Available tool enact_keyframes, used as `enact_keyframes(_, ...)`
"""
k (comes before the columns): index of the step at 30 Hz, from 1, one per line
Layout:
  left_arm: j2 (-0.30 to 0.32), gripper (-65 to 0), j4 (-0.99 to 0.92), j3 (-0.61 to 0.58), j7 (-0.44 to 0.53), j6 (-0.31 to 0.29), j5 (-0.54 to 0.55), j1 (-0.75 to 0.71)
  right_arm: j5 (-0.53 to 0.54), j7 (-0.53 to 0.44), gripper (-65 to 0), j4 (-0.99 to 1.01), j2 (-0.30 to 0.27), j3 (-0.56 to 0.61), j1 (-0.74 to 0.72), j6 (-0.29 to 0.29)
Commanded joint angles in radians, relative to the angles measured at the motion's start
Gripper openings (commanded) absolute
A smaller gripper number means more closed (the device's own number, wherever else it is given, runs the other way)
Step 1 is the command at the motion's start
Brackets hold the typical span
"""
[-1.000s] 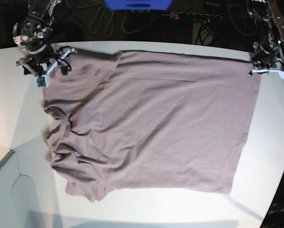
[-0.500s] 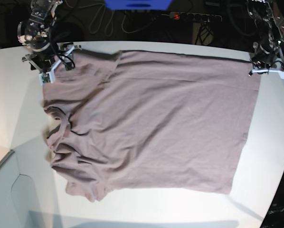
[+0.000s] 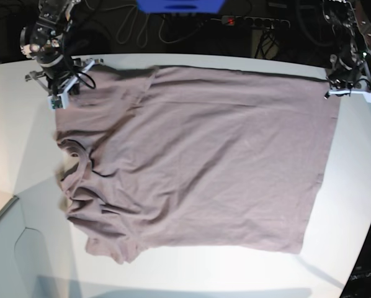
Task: Layout the t-shirt on the table in an organized manner, then fold the t-shirt properly
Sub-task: 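Lift the shirt edge with both grippers and shake it flat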
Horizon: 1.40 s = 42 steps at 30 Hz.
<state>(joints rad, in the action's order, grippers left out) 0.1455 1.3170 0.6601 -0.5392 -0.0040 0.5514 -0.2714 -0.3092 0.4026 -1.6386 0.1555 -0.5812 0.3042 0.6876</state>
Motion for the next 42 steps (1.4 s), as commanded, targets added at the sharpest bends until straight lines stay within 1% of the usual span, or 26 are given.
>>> enact_keyframes(1, 0.007, -65.0, 0.022, 0.005, 0.000, -0.001, 0.005, -0.006, 0.012, -0.018, -65.0, -0.048, -0.003, -0.012, 0.011, 0.011)
enact_keyframes(5, 0.006, -65.0, 0.103, 0.002, -0.002, -0.001, 0.005, -0.039, 0.021, -0.015, -65.0, -0.144, 0.002, -0.018, 0.056, 0.011)
enact_keyframes(9, -0.016, -65.0, 0.212, 0.005, -0.002, -0.001, 0.006, -0.081, 0.137, -0.018, -65.0, -0.223, 0.002, -0.018, 0.155, 0.011)
enact_keyframes(13, -0.022, -65.0, 0.327, 0.002, -0.002, -0.001, 0.006, -0.137, 0.242, -0.020, -65.0, -0.323, 0.002, -0.027, 0.273, 0.011)
enact_keyframes(17, -0.045, -65.0, 0.418, 0.003, -0.002, -0.001, 0.006, -0.184, 0.384, -0.021, -65.0, -0.378, 0.002, -0.101, 0.352, 0.011)
enact_keyframes(20, -0.047, -65.0, 0.471, 0.005, -0.002, -0.001, 0.006, -0.219, 0.460, -0.064, -65.0, -0.378, 0.002, -0.187, 0.381, 0.011)
enact_keyframes(24, -0.050, -65.0, 0.516, 0.005, -0.002, -0.001, 0.006, -0.246, 0.470, -0.115, -65.0, -0.378, 0.002, -0.228, 0.408, 0.011)
enact_keyframes(27, -0.050, -65.0, 0.543, 0.005, -0.002, -0.001, 0.006, -0.256, 0.468, -0.109, -65.0, -0.378, 0.002, -0.230, 0.415, 0.011)
enact_keyframes(35, -0.048, -65.0, 0.569, 0.007, -0.002, -0.001, 0.005, -0.266, 0.468, -0.118, -65.0, -0.369, 0.000, -0.178, 0.419, 0.011)
enact_keyframes(37, -0.045, -65.0, 0.568, 0.007, 0.001, -0.001, 0.003, -0.263, 0.468, -0.118, -65.0, -0.369, -0.006, -0.173, 0.384, 0.011)
enact_keyframes(40, -0.043, -65.0, 0.565, 0.007, 0.003, -0.001, 0.002, -0.259, 0.466, -0.118, -65.0, -0.369, -0.035, -0.173, 0.323, 0.011)
enact_keyframes(42, -0.042, -65.0, 0.568, 0.007, 0.001, -0.001, -0.003, -0.246, 0.468, -0.118, -65.0, -0.369, -0.043, -0.174, 0.270, 0.011)
